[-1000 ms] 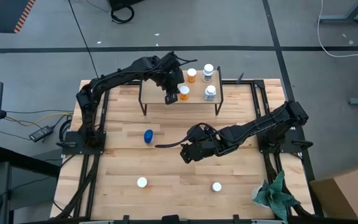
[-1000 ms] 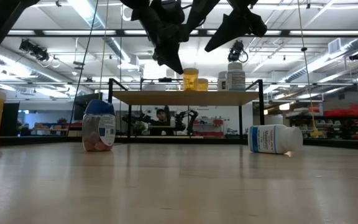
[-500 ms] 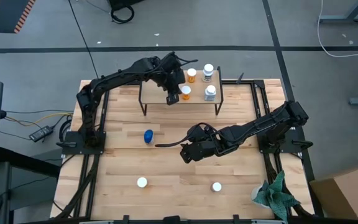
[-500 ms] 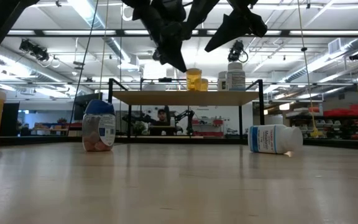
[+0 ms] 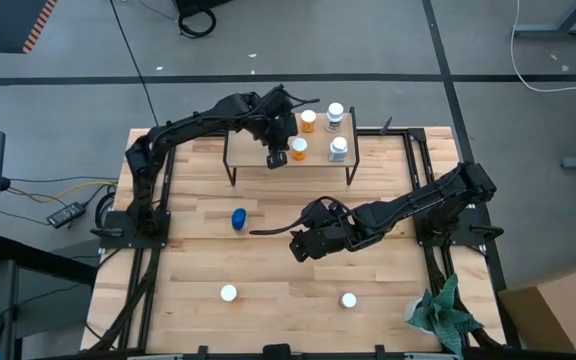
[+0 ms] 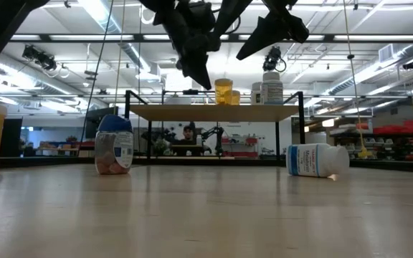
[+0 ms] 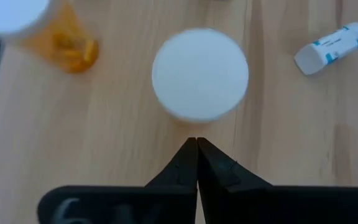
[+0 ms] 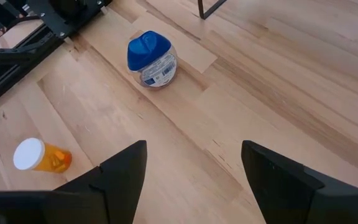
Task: Pick and place medicine bottles onto shelf by color
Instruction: Put the top orange medicine bottle on the shelf
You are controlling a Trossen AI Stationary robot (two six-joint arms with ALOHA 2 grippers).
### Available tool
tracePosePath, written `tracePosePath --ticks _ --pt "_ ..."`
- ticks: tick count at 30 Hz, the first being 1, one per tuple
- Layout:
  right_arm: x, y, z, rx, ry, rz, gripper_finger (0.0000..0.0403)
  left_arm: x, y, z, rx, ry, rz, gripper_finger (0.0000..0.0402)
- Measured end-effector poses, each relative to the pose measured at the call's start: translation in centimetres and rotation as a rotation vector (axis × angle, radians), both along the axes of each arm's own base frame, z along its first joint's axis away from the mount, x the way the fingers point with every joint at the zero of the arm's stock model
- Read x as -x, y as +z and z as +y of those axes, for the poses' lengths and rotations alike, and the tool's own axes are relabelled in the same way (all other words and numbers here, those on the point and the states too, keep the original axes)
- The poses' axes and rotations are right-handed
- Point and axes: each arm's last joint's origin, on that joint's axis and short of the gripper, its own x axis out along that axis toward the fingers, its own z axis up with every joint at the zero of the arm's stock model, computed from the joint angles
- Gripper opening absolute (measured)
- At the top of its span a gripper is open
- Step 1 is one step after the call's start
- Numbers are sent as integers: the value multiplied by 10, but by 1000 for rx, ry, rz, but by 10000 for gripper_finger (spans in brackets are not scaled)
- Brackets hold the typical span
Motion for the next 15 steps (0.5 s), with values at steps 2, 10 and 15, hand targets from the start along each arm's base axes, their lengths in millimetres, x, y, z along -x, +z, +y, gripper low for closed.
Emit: tracePosePath --ticks 2,10,15 --pt "0 0 0 -1 0 0 271 -3 -3 -1 -2 -15 3 8" --pt "-1 0 0 -11 3 -6 271 -12 -12 -5 2 -32 6 11" --pt "-1 0 0 -11 3 -6 271 -15 -13 -4 0 -26 -7 5"
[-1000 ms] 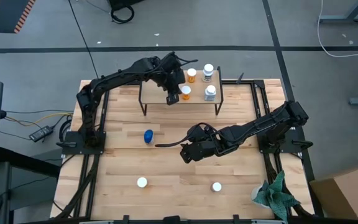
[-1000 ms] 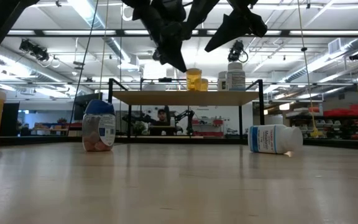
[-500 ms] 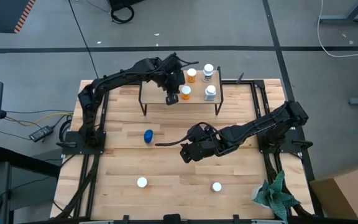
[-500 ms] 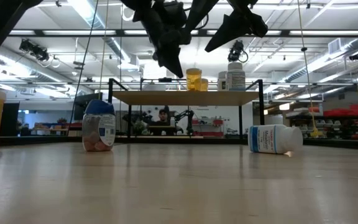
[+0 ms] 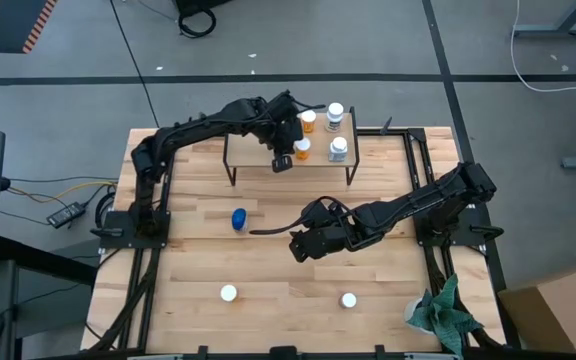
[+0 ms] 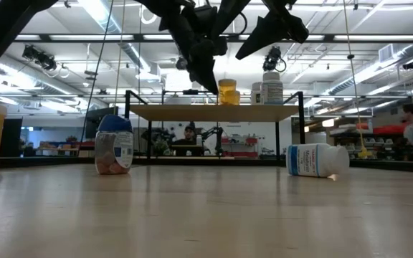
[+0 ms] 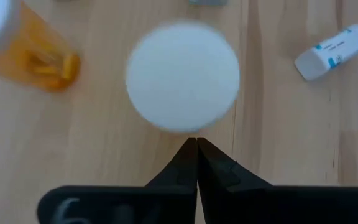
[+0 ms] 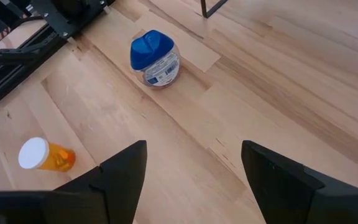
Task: Pick and place medicine bottles onto shelf by color
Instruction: Put the top orange medicine bottle on the shelf
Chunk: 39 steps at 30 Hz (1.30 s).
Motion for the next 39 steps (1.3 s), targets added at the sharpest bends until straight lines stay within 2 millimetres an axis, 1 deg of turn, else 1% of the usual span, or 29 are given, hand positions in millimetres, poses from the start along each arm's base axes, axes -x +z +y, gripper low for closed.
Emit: tracePosePath --ticks 6,12,16,23,32,39 --pt "0 0 0 -2 2 1 271 -2 -1 -2 -4 -8 -6 18" --pt "0 0 0 3 7 4 271 -3 0 -2 -9 -8 -11 8" --pt "0 0 0 3 7 4 271 -2 0 2 -42 18 -2 4" --pt "0 0 0 0 4 3 271 -2 2 9 -76 45 -30 16" --pt "0 0 0 -2 3 2 271 -5 2 2 -68 29 -34 4" --pt "0 0 0 -2 3 2 271 -4 2 2 -70 36 -20 18"
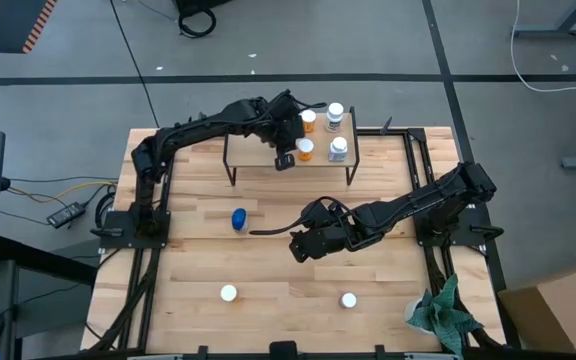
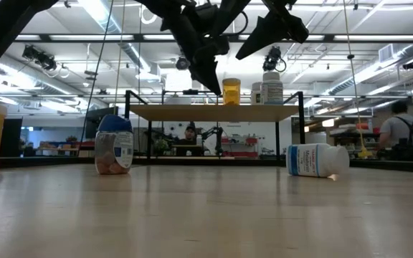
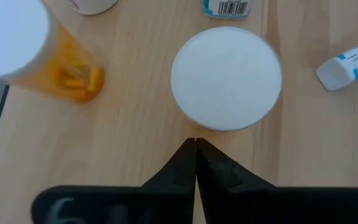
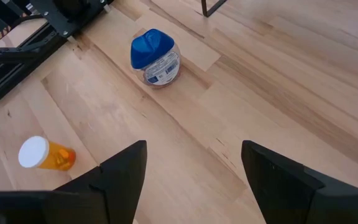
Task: Pick and place medicine bottles onto shelf by color
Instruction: Put the top orange medicine bottle on the shelf
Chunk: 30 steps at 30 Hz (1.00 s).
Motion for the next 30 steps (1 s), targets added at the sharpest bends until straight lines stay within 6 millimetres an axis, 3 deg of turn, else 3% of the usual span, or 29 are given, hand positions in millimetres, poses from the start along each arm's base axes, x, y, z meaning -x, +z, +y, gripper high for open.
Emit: tracePosePath --ticks 7,30 --pt "0 0 0 0 0 0 271 9 -4 4 47 44 66 4" --pt "0 0 0 6 5 4 271 1 0 1 91 -4 -36 20"
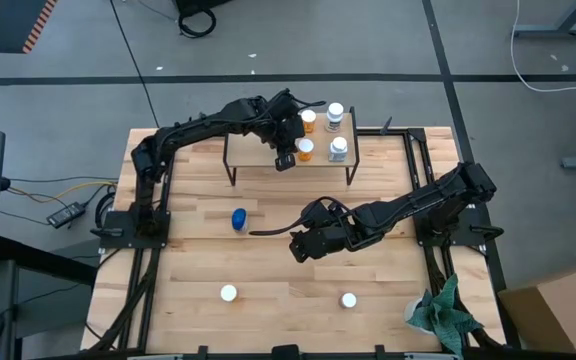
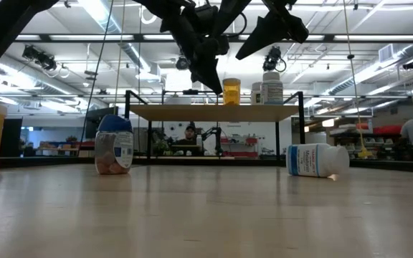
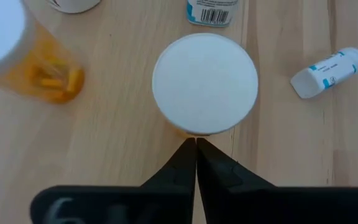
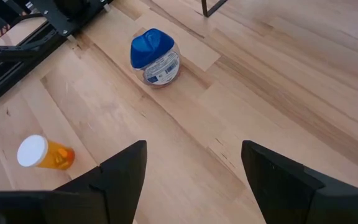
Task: Pick and place medicine bottles onto shelf by color
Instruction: Put the top orange medicine bottle on the shelf, then put the blue medicine bottle on the shelf
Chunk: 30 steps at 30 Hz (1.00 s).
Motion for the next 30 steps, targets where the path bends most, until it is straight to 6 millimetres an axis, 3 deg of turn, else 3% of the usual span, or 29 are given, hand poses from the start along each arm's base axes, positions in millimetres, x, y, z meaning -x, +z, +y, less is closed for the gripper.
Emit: tracePosePath --ticks 15,22,30 --pt "0 0 0 1 1 1 271 1 0 2 22 -8 -9 11" --pt "0 0 0 8 9 5 271 23 -6 6 97 31 160 23" --pt "0 0 0 2 1 4 271 57 13 -19 252 103 354 8"
